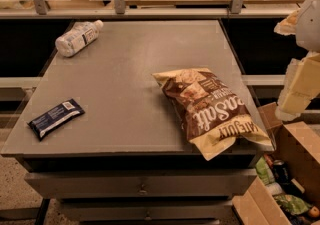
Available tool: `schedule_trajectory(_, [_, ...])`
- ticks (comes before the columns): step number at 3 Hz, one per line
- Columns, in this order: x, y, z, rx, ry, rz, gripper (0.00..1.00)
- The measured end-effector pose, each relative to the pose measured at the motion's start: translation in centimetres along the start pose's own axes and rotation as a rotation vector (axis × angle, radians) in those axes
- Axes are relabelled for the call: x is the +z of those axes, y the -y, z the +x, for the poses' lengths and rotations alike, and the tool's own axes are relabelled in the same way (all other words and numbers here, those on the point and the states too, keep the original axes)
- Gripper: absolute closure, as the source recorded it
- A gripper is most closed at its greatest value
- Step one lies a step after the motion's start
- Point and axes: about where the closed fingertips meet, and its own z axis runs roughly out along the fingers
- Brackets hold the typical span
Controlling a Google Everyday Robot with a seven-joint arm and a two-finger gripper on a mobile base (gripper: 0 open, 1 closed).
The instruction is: Move brown chip bag near rxbar blueberry
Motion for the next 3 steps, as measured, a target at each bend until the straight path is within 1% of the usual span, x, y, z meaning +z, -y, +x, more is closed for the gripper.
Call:
schedule_trajectory(1, [0.0,0.0,0.0,0.0,0.0,0.0,0.0])
schedule_trajectory(2, [0.6,-0.3,-0.4,-0.02,0.017,0.003,0.0])
schedule_trajectory(3, [2.3,-1.2,-0.8,-0.064,0.048,-0.013,0.0])
